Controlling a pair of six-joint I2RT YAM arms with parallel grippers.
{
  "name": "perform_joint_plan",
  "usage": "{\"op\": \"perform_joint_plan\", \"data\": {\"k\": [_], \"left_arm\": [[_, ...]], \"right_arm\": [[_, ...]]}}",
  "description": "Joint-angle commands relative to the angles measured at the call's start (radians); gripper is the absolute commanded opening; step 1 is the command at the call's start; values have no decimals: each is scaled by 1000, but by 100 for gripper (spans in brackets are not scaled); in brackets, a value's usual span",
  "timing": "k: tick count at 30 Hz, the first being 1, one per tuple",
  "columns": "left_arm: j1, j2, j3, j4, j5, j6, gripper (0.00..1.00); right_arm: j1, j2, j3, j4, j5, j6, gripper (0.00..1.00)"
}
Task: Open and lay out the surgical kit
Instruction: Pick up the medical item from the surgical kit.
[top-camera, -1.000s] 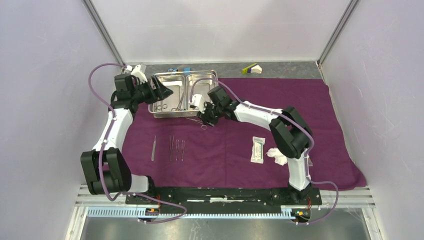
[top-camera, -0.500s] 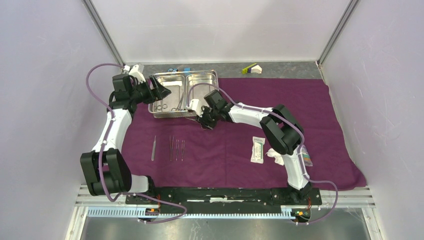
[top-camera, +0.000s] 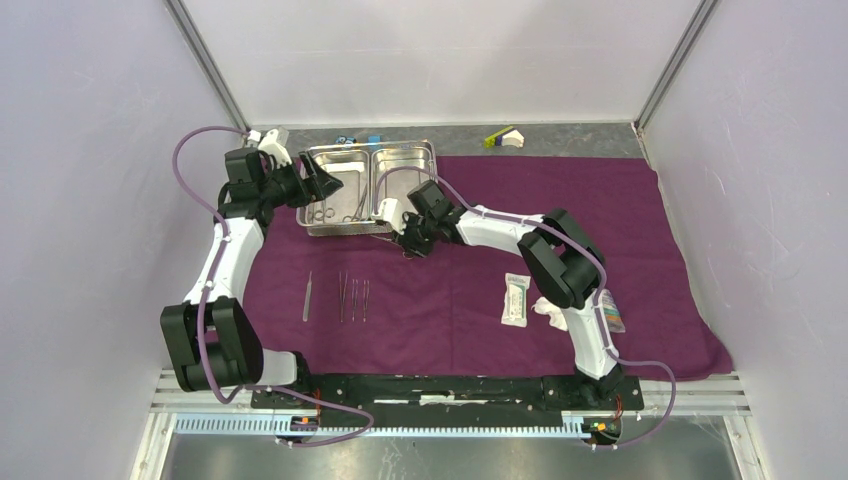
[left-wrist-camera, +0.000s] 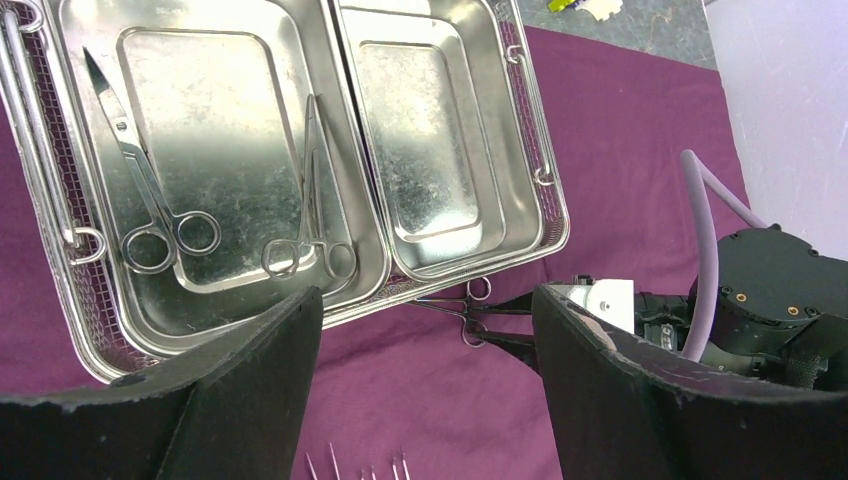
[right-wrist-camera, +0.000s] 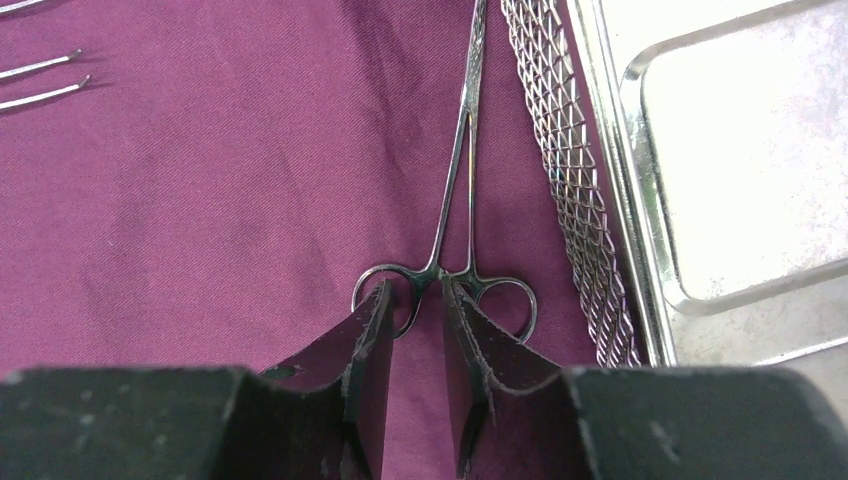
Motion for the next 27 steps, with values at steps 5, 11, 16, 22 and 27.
{"op": "perform_joint_plan", "data": {"k": [5,11,16,22,27], "left_arm": [[4,-9,15,25,29,74,83],[4,20,29,-13,32,138,83],[3,55,32,-29,118,233,82],[-16,81,-4,-79,244,529,78],[-44,91,-21,-141,275,766,78]], "right_arm": [[-4,22,9,9,0,-11,12],[-5,-1,-38,22,22,-17,5],[-5,-45,-53,20,16,-22,0],[-5,-108,-72,22,-8,-19,0],[-5,-152,-94,24,-33,-13,0]]}}
